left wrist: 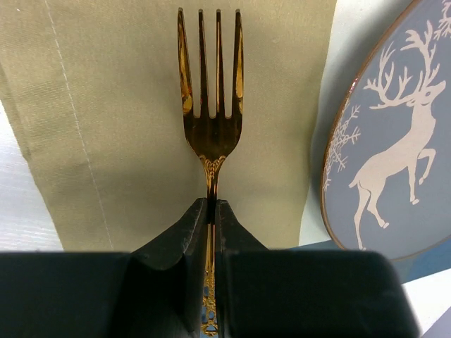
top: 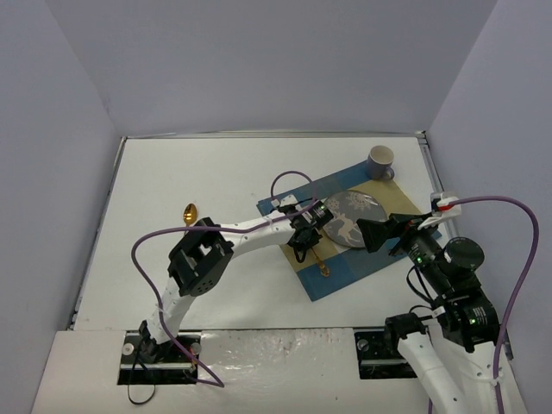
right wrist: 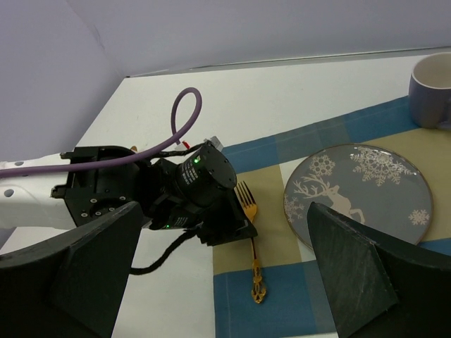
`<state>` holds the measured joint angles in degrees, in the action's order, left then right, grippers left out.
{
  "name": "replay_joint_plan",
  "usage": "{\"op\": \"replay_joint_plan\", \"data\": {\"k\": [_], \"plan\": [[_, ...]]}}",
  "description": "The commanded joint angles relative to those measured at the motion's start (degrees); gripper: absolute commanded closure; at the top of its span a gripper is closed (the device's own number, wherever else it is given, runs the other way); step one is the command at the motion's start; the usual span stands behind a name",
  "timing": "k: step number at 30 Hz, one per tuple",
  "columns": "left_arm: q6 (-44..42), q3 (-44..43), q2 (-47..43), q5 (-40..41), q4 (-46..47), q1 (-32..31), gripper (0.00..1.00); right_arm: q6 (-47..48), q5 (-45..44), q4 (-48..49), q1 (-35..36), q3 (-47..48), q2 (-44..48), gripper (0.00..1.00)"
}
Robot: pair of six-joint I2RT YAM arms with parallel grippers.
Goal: Set the dinner table for one person
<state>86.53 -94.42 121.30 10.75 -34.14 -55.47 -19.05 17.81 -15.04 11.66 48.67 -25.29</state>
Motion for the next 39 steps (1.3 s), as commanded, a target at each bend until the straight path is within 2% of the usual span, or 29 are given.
{"op": "replay_joint_plan", "data": {"k": [1,12,21,26,31,35,39], "plan": [[1.8,-3.4,-1.0,2.7,-1.1,-0.7,1.00,1.4,-2.4,1.7,1.1,2.7,0.2,0.00],[-1.6,-5.6,0.5,3.5,-7.1,-1.0,1.00,1.9,-3.4,1.1,2.1,1.7,1.4,0.00],[-4.4,-7.9,2.6,1.9,-7.9,-1.0,0.99,2.0,-3.4,1.1,2.2,1.4,1.4,0.00],[-4.4,-7.0,2.2,1.2,-6.4,-0.9,0.91,1.8,-3.3,1.1,2.3,1.5,1.7,0.00],[-3.9,-5.2,0.4,1.5,-5.2,-0.8,0.78,1.7,-3.1,1.1,2.2,1.4,1.9,0.00],[-3.7,-3.9,-1.5,1.9,-4.8,-0.6,0.66,1.7,-3.0,1.0,2.2,1.6,2.2,0.00],[-3.7,-1.7,-4.5,1.4,-3.7,-0.4,0.48,1.5,-2.8,0.9,2.2,1.7,2.4,0.00]]}}
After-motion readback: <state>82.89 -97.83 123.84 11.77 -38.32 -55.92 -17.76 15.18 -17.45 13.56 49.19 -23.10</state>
